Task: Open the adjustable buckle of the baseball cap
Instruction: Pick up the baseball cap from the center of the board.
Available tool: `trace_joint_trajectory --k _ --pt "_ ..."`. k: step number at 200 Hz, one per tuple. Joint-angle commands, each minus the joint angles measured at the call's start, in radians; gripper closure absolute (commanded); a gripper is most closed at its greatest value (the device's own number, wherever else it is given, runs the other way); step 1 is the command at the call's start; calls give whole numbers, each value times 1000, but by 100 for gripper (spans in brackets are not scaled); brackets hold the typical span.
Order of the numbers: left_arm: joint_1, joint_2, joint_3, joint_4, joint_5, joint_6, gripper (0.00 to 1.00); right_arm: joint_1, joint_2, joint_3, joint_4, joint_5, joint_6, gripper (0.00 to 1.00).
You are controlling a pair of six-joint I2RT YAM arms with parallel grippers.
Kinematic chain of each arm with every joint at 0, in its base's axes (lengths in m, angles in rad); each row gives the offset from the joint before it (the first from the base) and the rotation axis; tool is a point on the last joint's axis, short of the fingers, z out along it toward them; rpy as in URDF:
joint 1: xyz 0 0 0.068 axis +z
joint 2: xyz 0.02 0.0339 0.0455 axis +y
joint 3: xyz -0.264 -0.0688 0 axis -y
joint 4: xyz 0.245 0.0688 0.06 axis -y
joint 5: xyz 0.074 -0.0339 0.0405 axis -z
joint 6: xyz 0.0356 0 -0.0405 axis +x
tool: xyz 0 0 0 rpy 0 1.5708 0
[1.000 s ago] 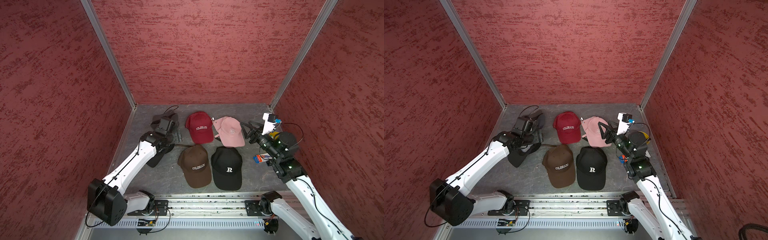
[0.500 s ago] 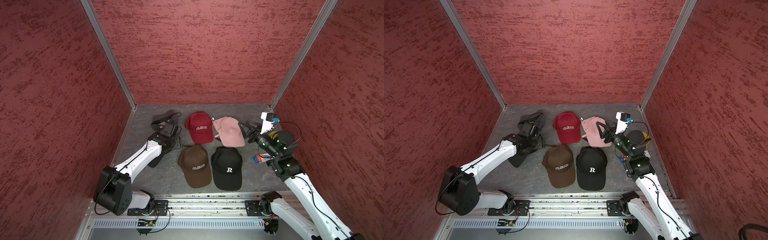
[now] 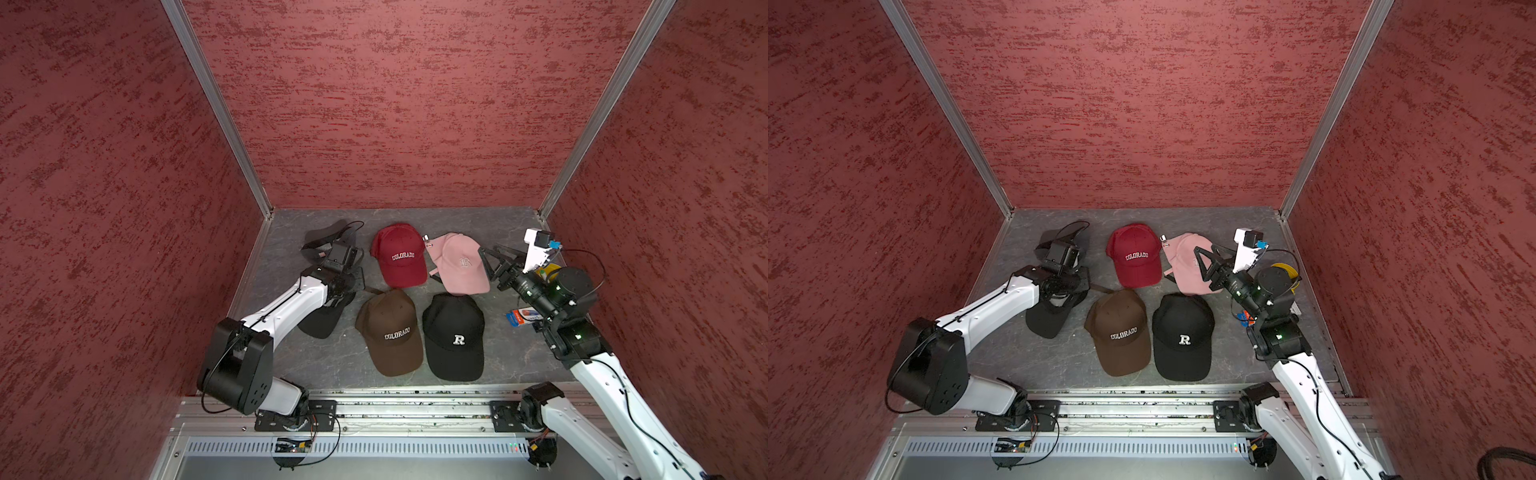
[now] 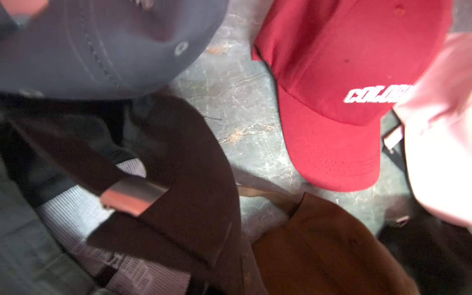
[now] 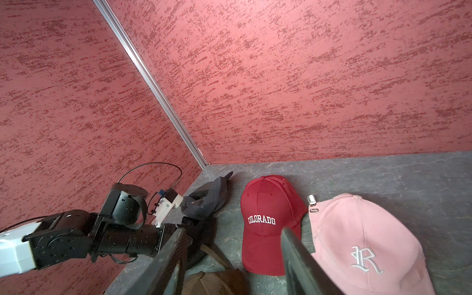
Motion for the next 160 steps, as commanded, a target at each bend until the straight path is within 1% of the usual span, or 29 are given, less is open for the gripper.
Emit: trace_joint_trajectory --k 1,41,70,83,91,106,117,137,160 --pt "-37 -88 10 -1 -29 -6 100 -3 2 -4 38 -1 11 42" --pt "-137 -208 50 -68 -162 -26 100 -3 38 5 59 -44 16 43" --pt "-181 -271 101 -124 -255 -29 100 -3 65 9 73 -84 22 43" --pt "-200 -296 123 -124 -290 -37 100 -1 70 7 82 -102 19 44" --pt "-209 -307 129 -96 -293 -42 100 0 73 3 96 -119 17 44" --pt "-234 -307 156 -50 -306 -63 100 7 81 -12 141 -150 9 44" --pt "-265 -292 189 -29 -339 -68 100 20 86 -20 170 -173 -6 43" --pt "-324 -255 266 -22 -402 -58 100 61 89 -22 192 -173 -41 43" --pt "-367 -212 357 -33 -456 -48 100 108 99 -17 193 -171 -77 43"
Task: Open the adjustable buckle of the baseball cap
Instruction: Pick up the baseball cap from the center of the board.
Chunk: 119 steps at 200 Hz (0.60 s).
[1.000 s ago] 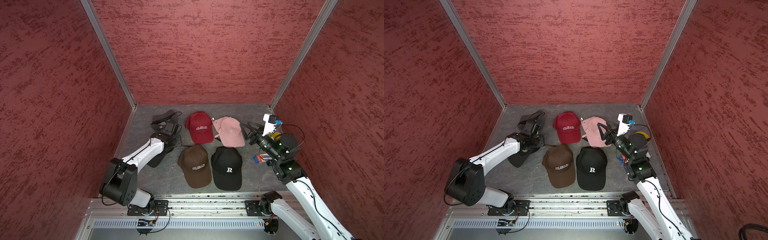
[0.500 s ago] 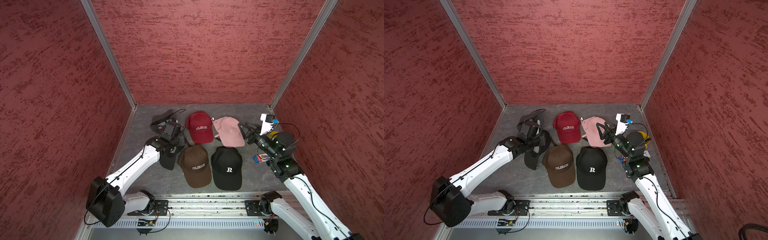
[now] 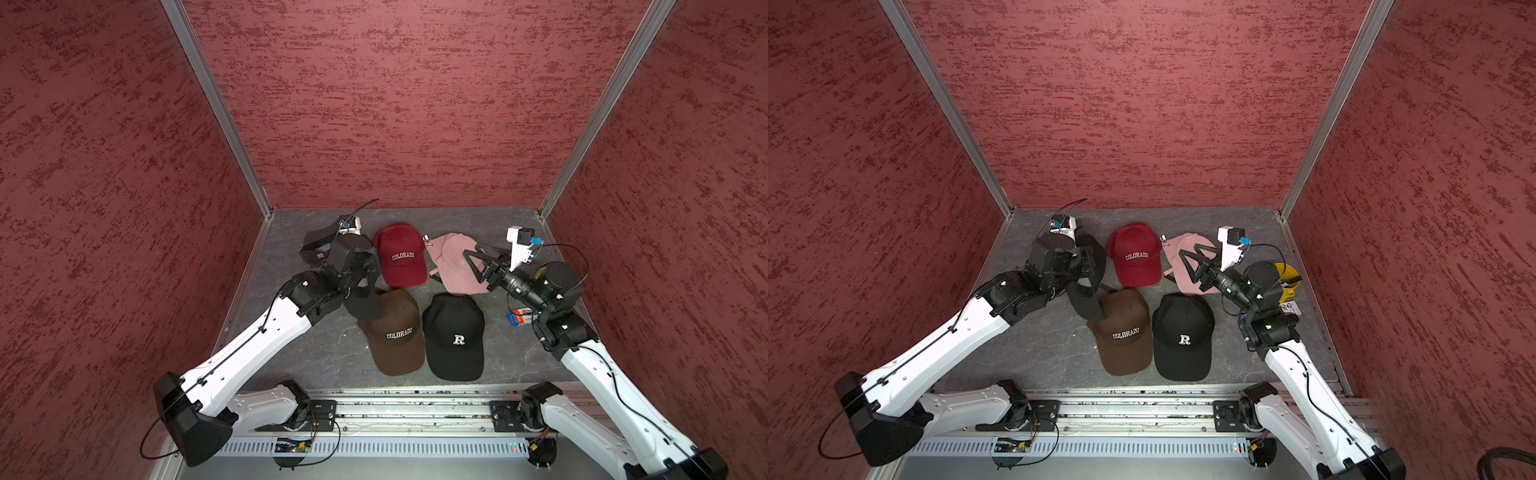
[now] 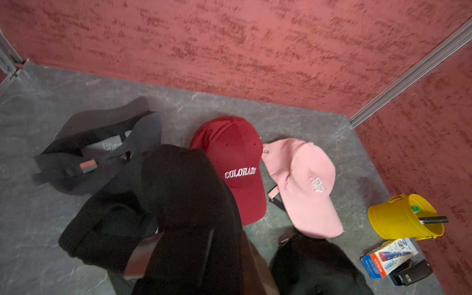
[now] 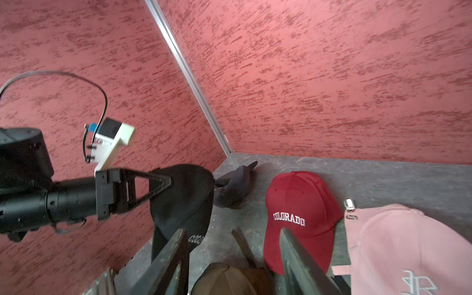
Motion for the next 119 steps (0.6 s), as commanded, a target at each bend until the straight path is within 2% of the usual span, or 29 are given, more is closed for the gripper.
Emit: trace_joint_trajectory --k 1,33,57,78,94,119 --pt "-37 29 86 34 -97 5 100 43 6 0 57 -26 -57 42" --pt "-59 112 213 3 -61 -23 100 112 4 -6 90 -21 -117 41" --pt "-92 178 309 -23 -76 -15 100 187 -2 -42 131 38 -158 40" --pt "-118 211 341 4 -78 -19 100 258 23 -36 116 103 -200 40" --pt "-129 228 354 36 -36 -44 100 299 36 -32 116 136 -246 40" --pt "-178 272 405 32 -40 -50 100 325 46 -34 125 188 -274 39"
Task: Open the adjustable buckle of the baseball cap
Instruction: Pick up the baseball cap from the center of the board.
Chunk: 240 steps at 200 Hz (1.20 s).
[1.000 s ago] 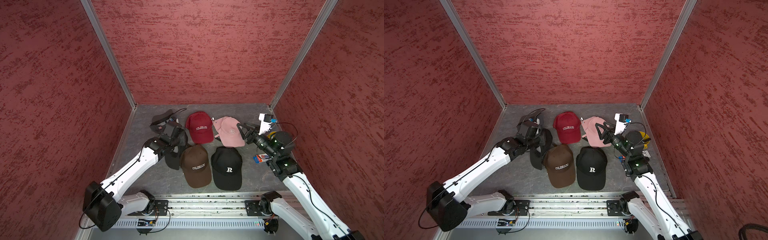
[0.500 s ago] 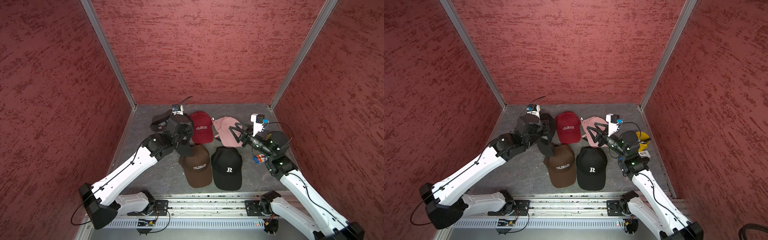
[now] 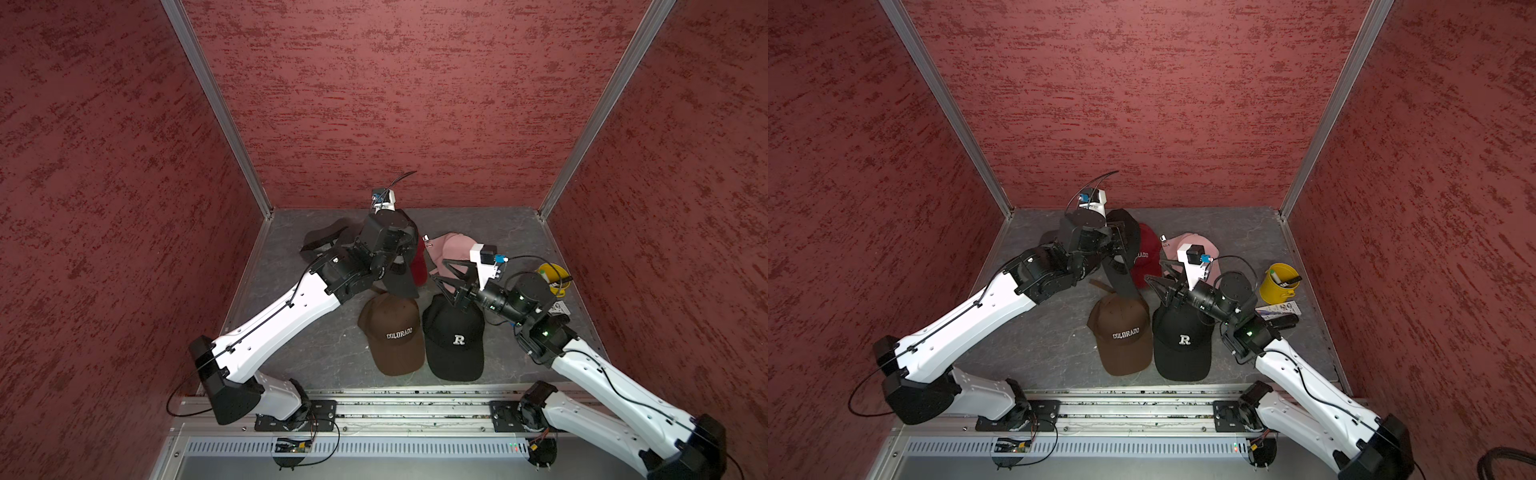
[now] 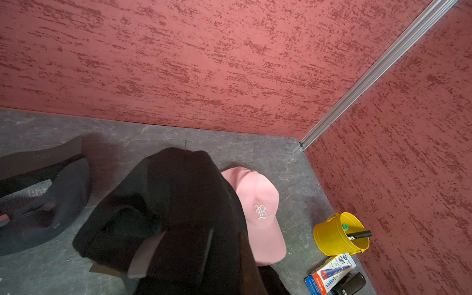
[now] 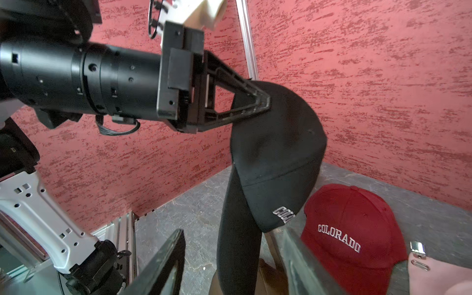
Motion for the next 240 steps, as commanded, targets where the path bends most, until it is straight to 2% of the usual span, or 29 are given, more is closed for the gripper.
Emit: trace_joint_trajectory --k 1,35,82,98,129,181,224,240 --pt "-41 30 62 31 3 -15 100 20 5 0 40 86 -62 39" --pt "-89 67 92 47 -18 -16 100 54 37 13 63 138 -64 39" --pt "-149 120 143 51 -40 -19 100 91 67 14 71 340 -30 39" --pt "-159 133 155 51 -41 -17 100 98 70 24 48 428 -12 42" --pt "-161 147 171 48 -9 -24 100 101 29 6 30 594 5 54" --pt "-163 197 248 2 52 -23 100 101 30 6 2 558 -1 74" --pt "-161 191 243 9 73 14 100 101 -9 -11 3 507 0 95" --pt "-157 178 226 32 87 40 83 101 -28 -11 0 489 3 100"
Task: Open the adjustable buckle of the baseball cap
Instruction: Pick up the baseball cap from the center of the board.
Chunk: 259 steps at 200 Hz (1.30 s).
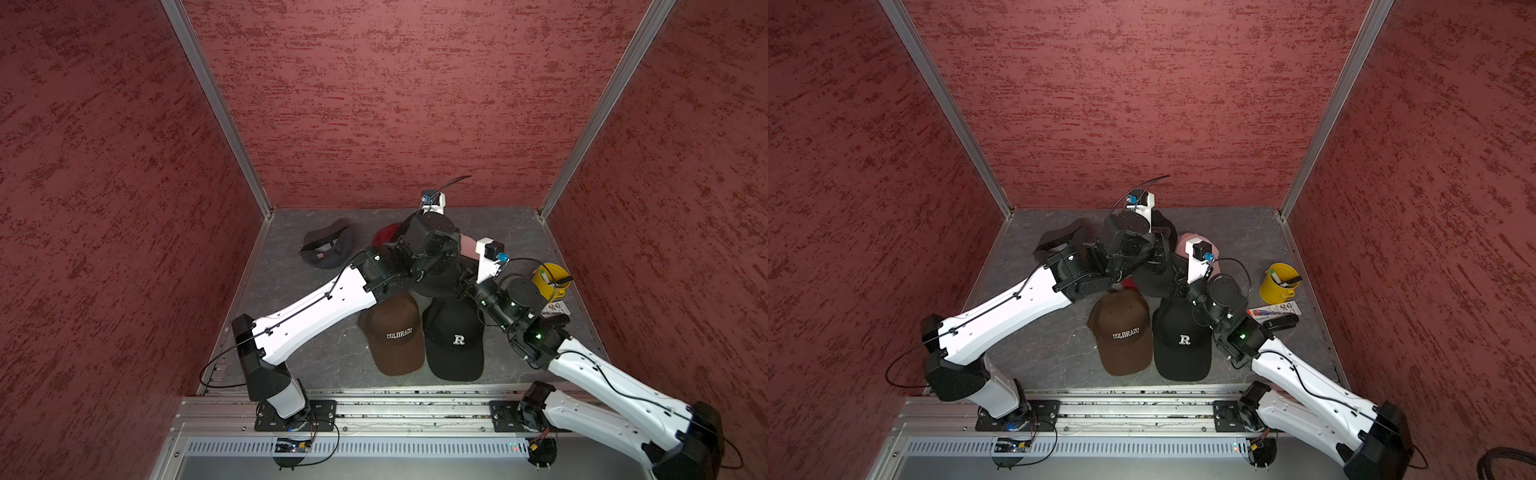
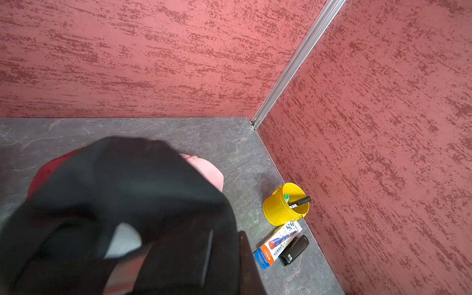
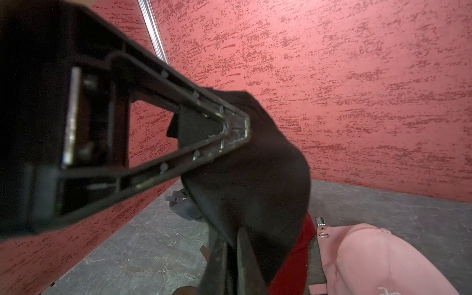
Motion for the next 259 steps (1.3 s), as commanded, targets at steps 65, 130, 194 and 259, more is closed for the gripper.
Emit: trace_joint_trajectory --k 65,130,194,259 --pt "7 -84 11 24 82 245 21 4 -43 -34 -1 -96 57 100" --pt "4 -413 -294 94 -81 515 19 3 60 18 -6 -173 61 100" --pt "-6 -581 -513 -32 -130 686 22 1 54 47 -32 -199 11 100" --pt "-2 -735 -754 125 -147 872 23 0 8 90 -65 -239 -24 100"
